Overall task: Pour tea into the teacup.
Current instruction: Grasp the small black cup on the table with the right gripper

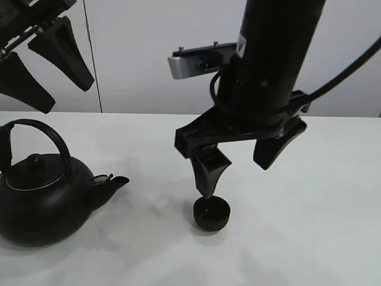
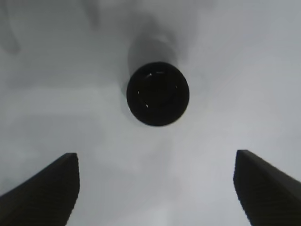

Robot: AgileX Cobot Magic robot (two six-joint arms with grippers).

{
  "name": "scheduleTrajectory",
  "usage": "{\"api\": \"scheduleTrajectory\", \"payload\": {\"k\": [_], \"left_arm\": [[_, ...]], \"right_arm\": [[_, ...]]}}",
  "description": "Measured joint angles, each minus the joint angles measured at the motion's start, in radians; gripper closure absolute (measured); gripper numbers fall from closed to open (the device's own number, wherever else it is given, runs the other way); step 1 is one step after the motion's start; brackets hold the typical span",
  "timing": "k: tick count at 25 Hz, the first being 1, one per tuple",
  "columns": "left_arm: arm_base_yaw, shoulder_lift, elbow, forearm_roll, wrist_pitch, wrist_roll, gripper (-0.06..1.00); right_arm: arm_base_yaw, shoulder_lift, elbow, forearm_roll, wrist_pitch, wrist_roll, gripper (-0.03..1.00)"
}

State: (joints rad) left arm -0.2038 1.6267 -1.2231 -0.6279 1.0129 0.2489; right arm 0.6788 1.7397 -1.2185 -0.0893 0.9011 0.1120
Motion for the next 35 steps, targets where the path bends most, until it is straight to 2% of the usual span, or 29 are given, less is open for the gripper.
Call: {"api": "scheduleTrajectory", "payload": {"k": [10, 27, 35], "left_arm": [[0.000, 0.000, 0.000, 0.000, 0.000, 0.000, 0.47], [0.000, 0.000, 0.000, 0.000, 0.000, 0.000, 0.47], [0.000, 0.000, 0.000, 0.000, 0.000, 0.000, 0.47]], "right_arm": [[0.000, 0.264, -0.115, 0.015, -0.045, 0.005, 0.36], [-0.014, 0.358, -0.121, 0.116, -0.086, 0.008, 0.36], [-0.016, 0.358, -0.121, 0.111, -0.097, 0.008, 0.48]]}}
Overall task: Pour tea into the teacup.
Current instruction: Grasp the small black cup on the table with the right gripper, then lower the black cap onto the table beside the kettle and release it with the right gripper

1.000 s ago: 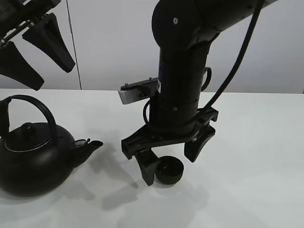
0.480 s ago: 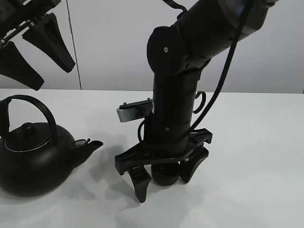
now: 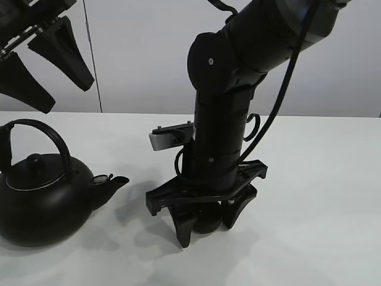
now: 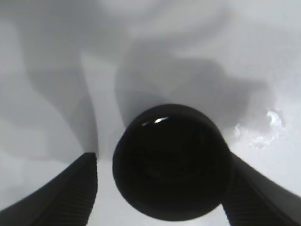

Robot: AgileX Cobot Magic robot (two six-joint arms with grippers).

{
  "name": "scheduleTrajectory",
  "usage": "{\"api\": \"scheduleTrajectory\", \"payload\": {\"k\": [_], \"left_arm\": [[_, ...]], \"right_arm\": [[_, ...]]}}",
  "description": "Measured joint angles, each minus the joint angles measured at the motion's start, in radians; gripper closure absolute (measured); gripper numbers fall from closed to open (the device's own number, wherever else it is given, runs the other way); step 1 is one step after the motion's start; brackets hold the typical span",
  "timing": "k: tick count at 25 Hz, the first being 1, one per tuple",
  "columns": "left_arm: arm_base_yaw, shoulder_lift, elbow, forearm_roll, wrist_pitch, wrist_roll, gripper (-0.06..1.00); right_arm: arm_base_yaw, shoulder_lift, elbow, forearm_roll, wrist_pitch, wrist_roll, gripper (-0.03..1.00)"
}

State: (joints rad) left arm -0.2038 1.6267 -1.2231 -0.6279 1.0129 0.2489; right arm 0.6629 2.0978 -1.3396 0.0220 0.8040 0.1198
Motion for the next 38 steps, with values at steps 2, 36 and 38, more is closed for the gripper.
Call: {"api": "scheduleTrajectory", "payload": {"k": [2, 36, 38], "left_arm": [[0.000, 0.000, 0.000, 0.000, 0.000, 0.000, 0.47], [0.000, 0.000, 0.000, 0.000, 0.000, 0.000, 0.47], [0.000, 0.000, 0.000, 0.000, 0.000, 0.000, 0.47]], "right_arm": [[-0.001, 0.000, 0.000, -0.002, -0.017, 0.001, 0.48], [-0.001, -0.050, -0.157, -0.012, -0.029, 0.025, 0.57], [0.005, -0.050, -0.157, -0.005, -0.010, -0.004, 0.57]]}}
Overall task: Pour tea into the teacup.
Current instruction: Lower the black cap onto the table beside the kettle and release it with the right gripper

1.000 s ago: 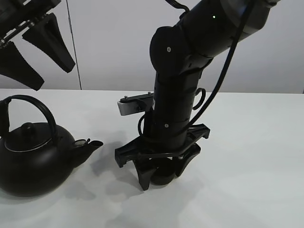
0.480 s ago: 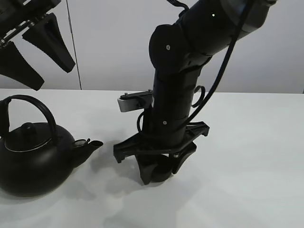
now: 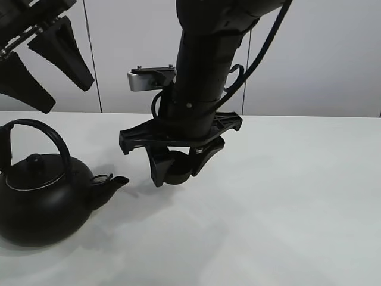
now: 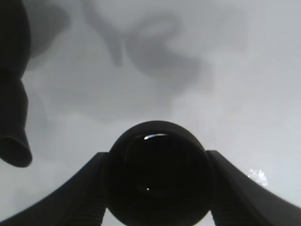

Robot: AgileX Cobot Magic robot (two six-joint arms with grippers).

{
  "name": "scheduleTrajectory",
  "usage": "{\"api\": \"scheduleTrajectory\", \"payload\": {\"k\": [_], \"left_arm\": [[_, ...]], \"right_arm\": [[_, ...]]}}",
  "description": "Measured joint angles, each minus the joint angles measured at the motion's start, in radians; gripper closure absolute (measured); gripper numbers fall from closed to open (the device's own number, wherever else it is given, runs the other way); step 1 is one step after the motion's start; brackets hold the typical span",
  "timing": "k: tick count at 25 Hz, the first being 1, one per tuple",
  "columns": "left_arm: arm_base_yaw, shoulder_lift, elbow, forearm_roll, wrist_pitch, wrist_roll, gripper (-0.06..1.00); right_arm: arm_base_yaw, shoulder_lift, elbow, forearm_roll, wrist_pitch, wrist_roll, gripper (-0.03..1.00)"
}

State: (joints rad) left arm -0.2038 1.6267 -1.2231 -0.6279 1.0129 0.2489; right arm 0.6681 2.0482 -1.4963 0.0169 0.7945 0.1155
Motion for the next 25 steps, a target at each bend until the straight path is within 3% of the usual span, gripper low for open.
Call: {"api": "scheduleTrajectory", "payload": {"k": [25], "left_arm": [[0.000, 0.000, 0.000, 0.000, -0.001, 0.000, 0.47]], "right_arm": [[0.012, 0.139, -0.049, 0.065, -0.122, 0.075, 0.57]]}}
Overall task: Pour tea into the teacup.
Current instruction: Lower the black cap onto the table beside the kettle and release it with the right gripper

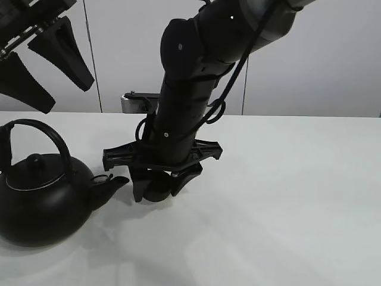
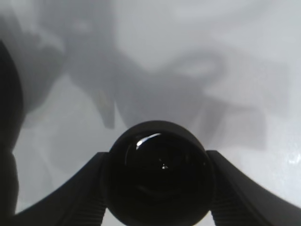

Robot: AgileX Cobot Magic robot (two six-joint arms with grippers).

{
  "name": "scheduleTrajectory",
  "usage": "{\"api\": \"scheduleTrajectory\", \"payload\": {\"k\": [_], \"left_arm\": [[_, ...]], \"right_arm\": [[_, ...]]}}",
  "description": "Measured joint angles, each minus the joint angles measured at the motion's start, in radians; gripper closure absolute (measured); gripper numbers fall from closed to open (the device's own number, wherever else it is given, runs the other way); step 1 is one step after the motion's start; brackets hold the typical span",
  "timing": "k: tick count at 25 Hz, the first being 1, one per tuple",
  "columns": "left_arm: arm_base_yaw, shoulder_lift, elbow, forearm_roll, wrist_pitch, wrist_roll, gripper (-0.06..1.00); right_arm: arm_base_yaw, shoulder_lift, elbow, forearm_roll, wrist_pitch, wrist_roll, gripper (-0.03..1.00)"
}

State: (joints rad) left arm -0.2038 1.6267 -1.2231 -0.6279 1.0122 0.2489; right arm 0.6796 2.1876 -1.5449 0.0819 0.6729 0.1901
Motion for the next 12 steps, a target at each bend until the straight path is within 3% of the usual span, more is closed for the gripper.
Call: {"api": "scheduleTrajectory", "payload": {"k": [12], "left_arm": [[0.000, 0.000, 0.000, 0.000, 0.000, 0.000, 0.47]], "right_arm": [[-0.018, 0.050, -0.056, 0.004, 0.014, 0.000, 0.57]]}}
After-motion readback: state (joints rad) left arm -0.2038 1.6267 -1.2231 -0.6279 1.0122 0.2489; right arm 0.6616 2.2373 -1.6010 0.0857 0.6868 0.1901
